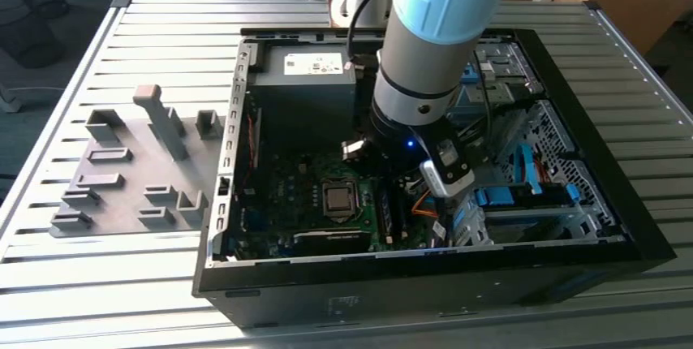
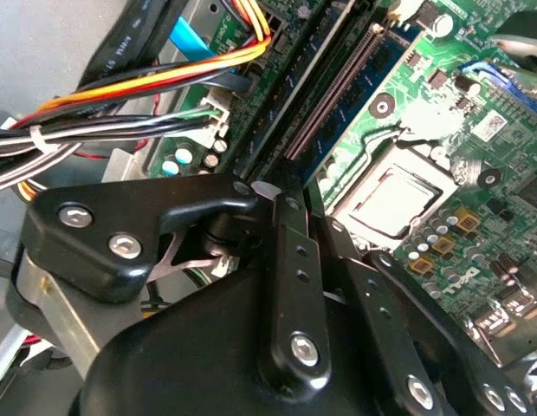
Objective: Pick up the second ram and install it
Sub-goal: 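Insert the second ram into the second slot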
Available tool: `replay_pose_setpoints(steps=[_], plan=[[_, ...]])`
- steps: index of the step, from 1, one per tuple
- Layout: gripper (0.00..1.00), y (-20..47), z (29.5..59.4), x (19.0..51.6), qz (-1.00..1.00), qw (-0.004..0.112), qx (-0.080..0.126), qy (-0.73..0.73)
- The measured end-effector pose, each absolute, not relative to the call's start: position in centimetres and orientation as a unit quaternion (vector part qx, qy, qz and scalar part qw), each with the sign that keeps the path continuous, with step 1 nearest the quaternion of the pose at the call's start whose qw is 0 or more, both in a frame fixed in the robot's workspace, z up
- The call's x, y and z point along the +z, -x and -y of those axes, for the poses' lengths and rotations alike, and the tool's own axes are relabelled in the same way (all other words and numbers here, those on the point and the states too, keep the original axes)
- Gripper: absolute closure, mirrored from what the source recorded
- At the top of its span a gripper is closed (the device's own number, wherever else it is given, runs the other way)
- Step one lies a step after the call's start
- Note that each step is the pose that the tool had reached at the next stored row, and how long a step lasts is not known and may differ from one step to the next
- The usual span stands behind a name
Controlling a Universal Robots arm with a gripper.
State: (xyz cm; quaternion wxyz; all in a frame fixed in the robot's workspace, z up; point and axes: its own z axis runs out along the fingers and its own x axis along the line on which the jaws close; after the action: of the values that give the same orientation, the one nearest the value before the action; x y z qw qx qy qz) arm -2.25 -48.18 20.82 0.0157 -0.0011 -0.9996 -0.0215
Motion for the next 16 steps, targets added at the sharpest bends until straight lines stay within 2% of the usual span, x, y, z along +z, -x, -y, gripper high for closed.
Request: replay_pose_setpoints(steps=[16], plan=[[0.86, 2.2, 48.2, 22.0, 1.0, 0.016, -0.022, 0.001]])
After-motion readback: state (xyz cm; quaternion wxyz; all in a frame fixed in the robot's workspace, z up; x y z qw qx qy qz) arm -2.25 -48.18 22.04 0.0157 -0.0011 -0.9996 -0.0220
